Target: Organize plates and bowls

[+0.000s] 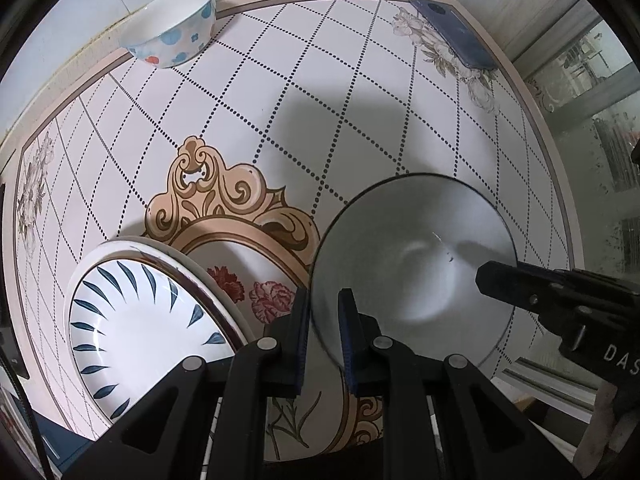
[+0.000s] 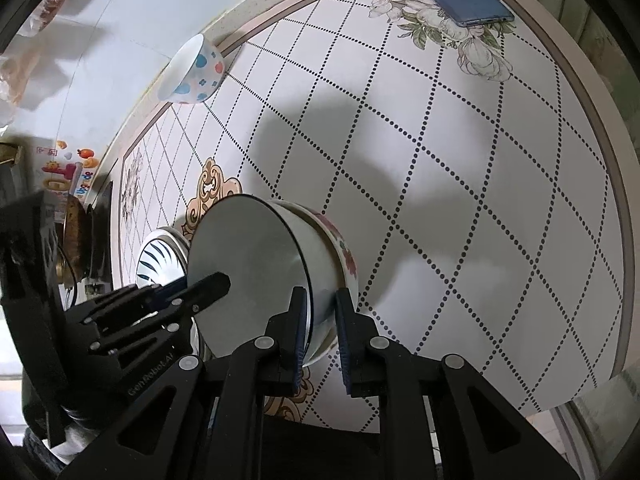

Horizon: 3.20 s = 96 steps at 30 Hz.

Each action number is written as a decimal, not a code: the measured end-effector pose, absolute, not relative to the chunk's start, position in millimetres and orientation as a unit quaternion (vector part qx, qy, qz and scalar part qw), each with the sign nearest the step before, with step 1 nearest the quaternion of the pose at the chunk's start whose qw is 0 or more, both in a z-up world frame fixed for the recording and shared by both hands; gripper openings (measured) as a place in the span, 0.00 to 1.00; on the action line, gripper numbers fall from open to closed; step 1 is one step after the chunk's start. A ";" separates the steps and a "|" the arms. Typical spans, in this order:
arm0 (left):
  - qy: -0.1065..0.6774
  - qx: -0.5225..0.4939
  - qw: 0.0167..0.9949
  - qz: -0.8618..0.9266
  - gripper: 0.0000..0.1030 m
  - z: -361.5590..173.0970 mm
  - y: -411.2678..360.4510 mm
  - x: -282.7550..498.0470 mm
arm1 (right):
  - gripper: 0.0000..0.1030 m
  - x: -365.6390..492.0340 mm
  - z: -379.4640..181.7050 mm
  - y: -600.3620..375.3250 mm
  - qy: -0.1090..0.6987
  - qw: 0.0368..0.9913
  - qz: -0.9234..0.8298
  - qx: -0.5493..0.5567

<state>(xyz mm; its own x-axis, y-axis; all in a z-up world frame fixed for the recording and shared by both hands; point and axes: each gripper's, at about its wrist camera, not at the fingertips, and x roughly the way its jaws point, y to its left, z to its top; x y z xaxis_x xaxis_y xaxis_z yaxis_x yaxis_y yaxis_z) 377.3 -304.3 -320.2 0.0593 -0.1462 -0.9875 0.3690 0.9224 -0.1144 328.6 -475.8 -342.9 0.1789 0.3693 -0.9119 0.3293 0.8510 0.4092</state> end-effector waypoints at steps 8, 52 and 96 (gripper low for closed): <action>0.665 0.077 0.722 -0.177 0.12 -319.6 -303.5 376.0 | 0.22 324.3 -343.4 -474.5 0.643 0.715 0.013 0.276; 0.673 -0.138 0.726 -0.045 0.23 -343.5 -171.6 654.1 | 0.52 642.6 -357.2 -414.6 0.619 0.740 0.061 0.257; 0.596 -0.039 0.788 -0.146 0.07 -244.4 -236.6 488.0 | 0.16 479.0 -292.8 -428.7 0.609 0.756 0.075 0.227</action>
